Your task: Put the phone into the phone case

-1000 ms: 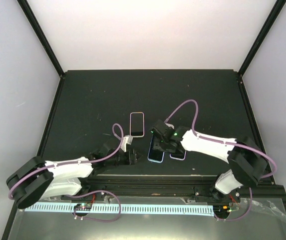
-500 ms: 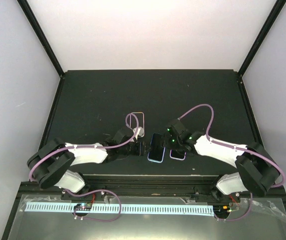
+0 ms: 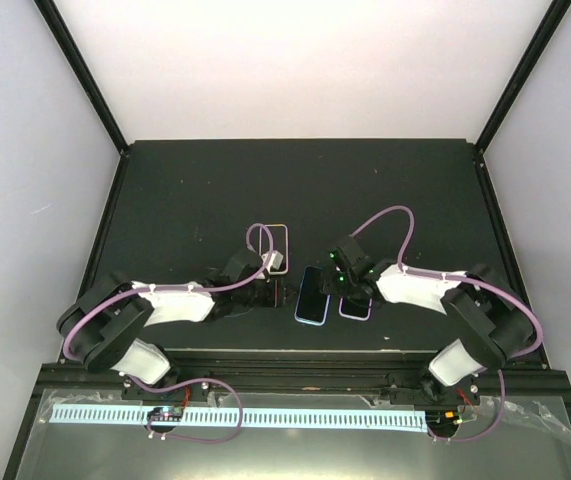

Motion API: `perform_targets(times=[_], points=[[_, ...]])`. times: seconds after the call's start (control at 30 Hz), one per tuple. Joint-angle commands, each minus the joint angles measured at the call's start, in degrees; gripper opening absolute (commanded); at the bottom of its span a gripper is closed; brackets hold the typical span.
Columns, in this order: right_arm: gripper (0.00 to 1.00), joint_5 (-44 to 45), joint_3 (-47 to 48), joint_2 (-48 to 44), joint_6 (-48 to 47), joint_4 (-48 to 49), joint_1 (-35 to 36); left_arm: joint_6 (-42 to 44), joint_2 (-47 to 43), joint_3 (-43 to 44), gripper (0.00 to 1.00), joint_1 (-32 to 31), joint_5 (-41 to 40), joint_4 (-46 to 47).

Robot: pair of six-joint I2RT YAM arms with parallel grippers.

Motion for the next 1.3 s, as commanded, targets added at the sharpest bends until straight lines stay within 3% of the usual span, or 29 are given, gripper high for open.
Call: perform_targets(times=[0.0,0.27,0.43,0.53,0.67,0.77,1.07,1.27], points=[[0.41,-1.3,1.4,2.3,-2.9,4.2,-0.4,1.9,-2.4,-0.2,0.33,1.0,-0.1,-1.9],[0.21,-7.7,1.7,6.6,-6.5,10.3,-0.4,2.4,-2.1,-1.1,0.30,1.9,0.1,-1.8],[0.18,-8.9,1.2,7.4,-5.7,10.9,-0.4,2.6,-1.2,-1.0,0.29,2.0,-0.1,-1.6],[0.19,-9.5,0.3,6.4,-5.1,11.0,-0.4,2.8,-0.1,-0.8,0.27,2.0,0.2,-1.4],[0.31,-10.1,-2.8,2.7,-3.0,12.6,-0.4,3.2,0.7,-0.9,0.23,2.0,0.2,-1.3],[0.35,-10.1,-4.7,0.8,-1.3,13.2,-0.4,3.7,0.8,-1.0,0.21,2.2,-0.3,-1.8],[0.37,-12.8,-8.9,2.0,4.5,20.9,0.0,4.7,0.6,-1.7,0.19,3.0,-1.0,-3.1],[0.38,-13.2,-8.7,3.7,6.3,22.8,0.5,5.3,-0.2,-2.1,0.25,3.5,-1.7,-4.0]])
